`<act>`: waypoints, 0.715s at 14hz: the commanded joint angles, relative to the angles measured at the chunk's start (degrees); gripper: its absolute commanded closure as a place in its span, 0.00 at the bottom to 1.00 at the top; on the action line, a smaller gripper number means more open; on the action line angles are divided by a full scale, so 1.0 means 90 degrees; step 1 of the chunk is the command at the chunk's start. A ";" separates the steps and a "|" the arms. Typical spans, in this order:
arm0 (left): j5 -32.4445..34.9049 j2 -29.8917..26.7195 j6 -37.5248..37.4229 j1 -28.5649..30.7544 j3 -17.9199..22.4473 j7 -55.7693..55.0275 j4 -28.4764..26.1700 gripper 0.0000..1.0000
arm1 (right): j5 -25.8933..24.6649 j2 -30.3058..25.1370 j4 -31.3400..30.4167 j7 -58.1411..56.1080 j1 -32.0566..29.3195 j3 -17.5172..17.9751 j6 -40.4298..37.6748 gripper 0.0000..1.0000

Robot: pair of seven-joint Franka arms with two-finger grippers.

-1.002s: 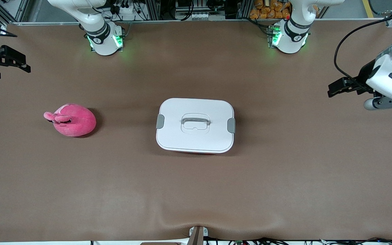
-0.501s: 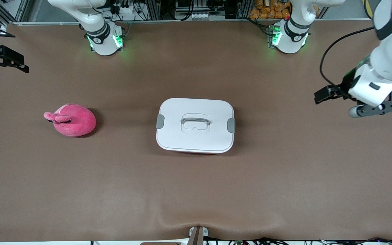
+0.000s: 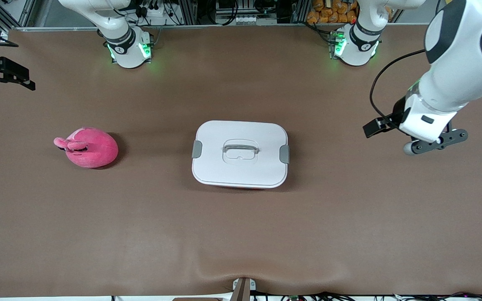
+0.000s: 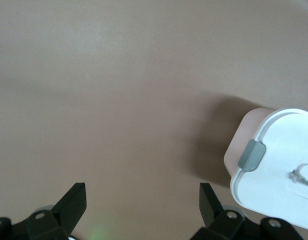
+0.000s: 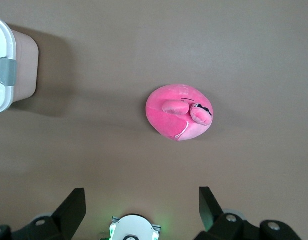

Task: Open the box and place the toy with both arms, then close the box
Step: 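Move the left gripper over the white box lid handle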

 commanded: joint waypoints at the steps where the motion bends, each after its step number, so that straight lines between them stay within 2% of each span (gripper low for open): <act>1: -0.0043 0.0177 0.0093 -0.0260 0.0027 -0.0599 0.0151 0.00 | 0.0020 0.0093 0.0168 0.0030 -0.0090 0.0033 -0.0055 0.00; 10: -0.0004 0.0655 0.0639 -0.1041 0.0037 -0.2397 0.0161 0.00 | 0.0059 0.0103 0.0168 0.0030 -0.0168 0.0003 -0.0045 0.00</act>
